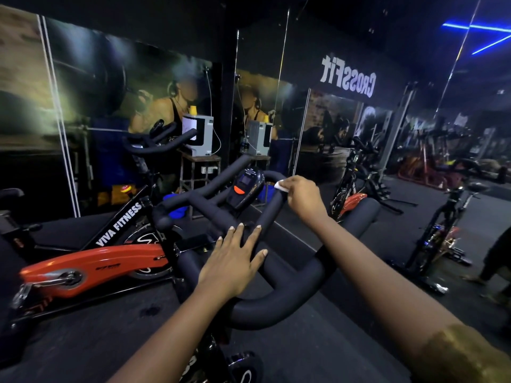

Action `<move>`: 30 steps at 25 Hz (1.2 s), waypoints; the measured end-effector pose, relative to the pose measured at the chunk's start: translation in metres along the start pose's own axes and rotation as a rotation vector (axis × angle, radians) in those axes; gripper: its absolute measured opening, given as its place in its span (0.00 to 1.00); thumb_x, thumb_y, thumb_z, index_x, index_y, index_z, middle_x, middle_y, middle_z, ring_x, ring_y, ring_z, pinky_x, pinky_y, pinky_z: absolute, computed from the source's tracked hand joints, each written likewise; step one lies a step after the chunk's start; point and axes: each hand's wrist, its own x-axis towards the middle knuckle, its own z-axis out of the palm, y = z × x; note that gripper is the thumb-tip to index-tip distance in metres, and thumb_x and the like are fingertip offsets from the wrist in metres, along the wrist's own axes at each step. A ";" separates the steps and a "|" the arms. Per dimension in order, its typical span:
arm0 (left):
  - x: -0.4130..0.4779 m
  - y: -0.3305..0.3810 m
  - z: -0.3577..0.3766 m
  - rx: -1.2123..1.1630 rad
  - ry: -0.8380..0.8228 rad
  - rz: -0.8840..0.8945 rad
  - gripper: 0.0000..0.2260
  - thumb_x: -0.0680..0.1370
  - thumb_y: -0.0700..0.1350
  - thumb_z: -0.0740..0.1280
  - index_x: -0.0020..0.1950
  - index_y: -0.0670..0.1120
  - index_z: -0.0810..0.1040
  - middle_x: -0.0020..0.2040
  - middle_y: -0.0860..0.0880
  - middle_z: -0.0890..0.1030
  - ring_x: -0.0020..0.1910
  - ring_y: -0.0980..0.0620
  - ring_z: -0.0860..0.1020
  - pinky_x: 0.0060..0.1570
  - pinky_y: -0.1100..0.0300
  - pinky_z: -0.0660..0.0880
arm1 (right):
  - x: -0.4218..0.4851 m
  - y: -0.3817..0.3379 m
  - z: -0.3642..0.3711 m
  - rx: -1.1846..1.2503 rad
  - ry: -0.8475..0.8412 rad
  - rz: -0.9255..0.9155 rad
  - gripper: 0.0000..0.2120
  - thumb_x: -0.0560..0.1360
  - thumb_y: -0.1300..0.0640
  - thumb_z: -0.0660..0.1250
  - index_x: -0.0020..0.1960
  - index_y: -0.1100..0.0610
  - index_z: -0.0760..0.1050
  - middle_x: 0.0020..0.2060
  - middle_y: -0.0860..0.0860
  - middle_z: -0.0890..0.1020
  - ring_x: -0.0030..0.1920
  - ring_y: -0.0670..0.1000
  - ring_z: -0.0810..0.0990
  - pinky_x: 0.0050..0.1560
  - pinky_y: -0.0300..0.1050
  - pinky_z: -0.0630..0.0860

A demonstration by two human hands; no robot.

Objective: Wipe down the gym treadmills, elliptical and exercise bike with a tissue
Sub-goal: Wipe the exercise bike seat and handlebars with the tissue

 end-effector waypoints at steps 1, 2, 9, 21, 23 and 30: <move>0.001 0.000 0.000 -0.002 0.002 0.000 0.26 0.82 0.58 0.47 0.78 0.54 0.43 0.79 0.45 0.47 0.77 0.46 0.45 0.75 0.51 0.47 | -0.008 -0.002 0.002 -0.025 -0.009 -0.052 0.16 0.70 0.70 0.62 0.53 0.60 0.81 0.54 0.57 0.80 0.55 0.59 0.78 0.56 0.50 0.73; 0.001 0.000 0.000 -0.006 0.006 -0.001 0.26 0.82 0.58 0.47 0.78 0.54 0.44 0.79 0.45 0.47 0.77 0.46 0.45 0.75 0.51 0.46 | -0.018 -0.005 0.003 -0.043 -0.027 -0.099 0.16 0.70 0.69 0.62 0.54 0.59 0.81 0.55 0.56 0.80 0.56 0.59 0.78 0.56 0.49 0.73; 0.001 0.001 0.001 -0.006 -0.002 -0.006 0.26 0.82 0.58 0.47 0.78 0.54 0.43 0.79 0.45 0.46 0.77 0.46 0.45 0.75 0.51 0.46 | -0.029 -0.011 -0.013 0.076 0.061 -0.247 0.14 0.68 0.67 0.62 0.50 0.60 0.83 0.47 0.57 0.84 0.47 0.57 0.83 0.50 0.45 0.76; 0.003 -0.001 0.001 -0.041 0.008 -0.009 0.26 0.82 0.58 0.49 0.78 0.54 0.45 0.79 0.45 0.49 0.77 0.46 0.46 0.75 0.50 0.47 | 0.016 0.010 0.001 0.122 0.043 0.177 0.15 0.73 0.68 0.63 0.55 0.57 0.81 0.54 0.56 0.82 0.57 0.56 0.78 0.58 0.40 0.69; 0.002 -0.001 0.001 -0.039 0.008 -0.010 0.26 0.82 0.58 0.49 0.78 0.54 0.45 0.79 0.45 0.49 0.77 0.46 0.47 0.75 0.51 0.47 | -0.014 0.001 0.005 0.103 0.069 0.128 0.16 0.71 0.68 0.62 0.54 0.58 0.82 0.52 0.57 0.83 0.55 0.59 0.79 0.58 0.45 0.72; -0.001 0.003 -0.005 -0.051 -0.011 -0.023 0.26 0.82 0.58 0.50 0.79 0.53 0.47 0.79 0.45 0.50 0.77 0.46 0.47 0.75 0.50 0.45 | -0.064 -0.026 0.014 0.040 -0.047 -0.184 0.19 0.69 0.71 0.62 0.57 0.60 0.80 0.55 0.56 0.81 0.55 0.57 0.79 0.58 0.47 0.74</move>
